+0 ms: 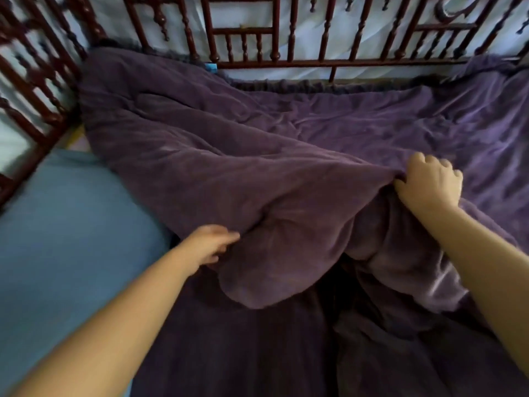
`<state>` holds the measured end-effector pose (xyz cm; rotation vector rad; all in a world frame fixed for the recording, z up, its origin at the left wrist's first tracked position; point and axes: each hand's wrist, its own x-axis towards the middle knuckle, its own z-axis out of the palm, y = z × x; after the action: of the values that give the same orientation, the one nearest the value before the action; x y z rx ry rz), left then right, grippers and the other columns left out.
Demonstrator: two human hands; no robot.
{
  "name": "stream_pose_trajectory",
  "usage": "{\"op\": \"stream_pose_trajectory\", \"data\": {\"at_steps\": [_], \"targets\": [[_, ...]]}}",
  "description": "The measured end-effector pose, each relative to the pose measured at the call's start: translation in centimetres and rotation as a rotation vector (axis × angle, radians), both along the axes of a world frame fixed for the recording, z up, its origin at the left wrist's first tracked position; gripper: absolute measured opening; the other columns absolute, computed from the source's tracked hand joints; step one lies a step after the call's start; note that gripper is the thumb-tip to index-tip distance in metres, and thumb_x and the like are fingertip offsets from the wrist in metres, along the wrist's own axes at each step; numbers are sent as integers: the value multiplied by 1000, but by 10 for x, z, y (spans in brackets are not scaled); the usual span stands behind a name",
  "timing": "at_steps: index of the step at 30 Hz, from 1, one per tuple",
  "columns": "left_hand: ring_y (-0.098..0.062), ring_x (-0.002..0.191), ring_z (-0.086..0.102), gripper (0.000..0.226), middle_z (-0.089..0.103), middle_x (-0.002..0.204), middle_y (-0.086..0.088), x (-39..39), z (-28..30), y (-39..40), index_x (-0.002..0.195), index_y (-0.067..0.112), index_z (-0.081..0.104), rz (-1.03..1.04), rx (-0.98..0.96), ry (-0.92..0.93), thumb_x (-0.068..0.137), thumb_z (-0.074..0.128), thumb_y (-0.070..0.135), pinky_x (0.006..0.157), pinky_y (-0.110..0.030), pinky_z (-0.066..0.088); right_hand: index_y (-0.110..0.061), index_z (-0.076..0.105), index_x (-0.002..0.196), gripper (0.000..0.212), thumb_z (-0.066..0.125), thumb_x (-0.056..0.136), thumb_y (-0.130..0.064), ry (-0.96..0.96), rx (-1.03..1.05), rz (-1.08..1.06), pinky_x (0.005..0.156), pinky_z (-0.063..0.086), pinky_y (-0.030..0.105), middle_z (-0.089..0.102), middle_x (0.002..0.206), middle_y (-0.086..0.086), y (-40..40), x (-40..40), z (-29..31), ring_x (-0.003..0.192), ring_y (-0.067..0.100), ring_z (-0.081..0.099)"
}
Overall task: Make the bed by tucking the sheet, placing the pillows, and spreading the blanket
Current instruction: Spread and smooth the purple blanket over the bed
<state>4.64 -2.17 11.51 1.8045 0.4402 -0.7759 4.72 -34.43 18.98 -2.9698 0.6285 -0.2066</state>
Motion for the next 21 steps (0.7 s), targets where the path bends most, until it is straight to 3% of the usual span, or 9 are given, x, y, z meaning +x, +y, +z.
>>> {"op": "stream_pose_trajectory", "data": {"at_steps": [2,7,9,11,13,16,18,19,21], "targets": [[-21,117,55,62,54,132,-6,-13,-37,-5,136,11,44,-313,220,147,83,67,32,87,-29,43,2,54,106,23,49,88,-11,67,-152,70,81,46,45,61,111,28,16,-18,-23,102,44,58],[-21,129,48,74,47,145,-6,-51,-99,-40,141,8,41,-961,539,183,80,69,38,109,-23,37,-6,52,116,30,36,95,-21,384,-180,221,74,48,37,66,113,16,37,-47,-75,102,35,63],[-23,136,40,86,35,152,-8,-60,-119,-52,147,6,26,-991,591,182,81,67,41,112,-25,33,2,46,126,58,46,89,-43,430,-252,221,92,45,46,57,126,26,39,-65,-90,116,40,55],[-30,144,22,115,10,160,-11,-66,-144,-55,151,11,-8,-939,609,248,75,71,46,117,-32,26,10,50,125,101,75,54,-57,436,-318,349,99,31,63,50,128,37,43,-91,-107,122,50,45],[-40,146,3,134,-19,158,-14,-71,-169,-52,146,23,-27,-931,648,284,64,74,57,120,-41,19,3,41,128,118,90,30,-41,384,-372,443,105,6,69,44,135,36,45,-118,-121,135,49,23],[-36,147,3,137,-15,157,-21,-76,-183,-61,145,25,-29,-713,540,192,62,74,58,121,-39,17,-17,-1,139,112,80,63,-28,520,-502,431,97,-24,70,-6,149,26,37,-127,-133,132,45,-36],[-30,146,17,136,6,159,-17,-70,-177,-78,146,23,-25,-304,304,107,63,81,43,118,-32,24,-11,20,142,113,86,51,-22,543,-502,379,100,6,77,19,147,34,31,-114,-133,137,55,6],[-27,144,24,132,13,158,-14,-63,-172,-85,148,25,-18,-75,172,71,64,83,32,117,-31,26,-5,47,132,106,90,36,-18,554,-480,400,92,30,74,44,135,36,27,-107,-132,122,56,40],[-26,139,34,118,24,155,-12,-50,-162,-95,151,26,-3,343,-43,26,69,80,7,112,-35,32,-4,70,102,83,88,22,-15,520,-490,463,68,53,58,65,106,36,15,-98,-130,76,50,65]]}}
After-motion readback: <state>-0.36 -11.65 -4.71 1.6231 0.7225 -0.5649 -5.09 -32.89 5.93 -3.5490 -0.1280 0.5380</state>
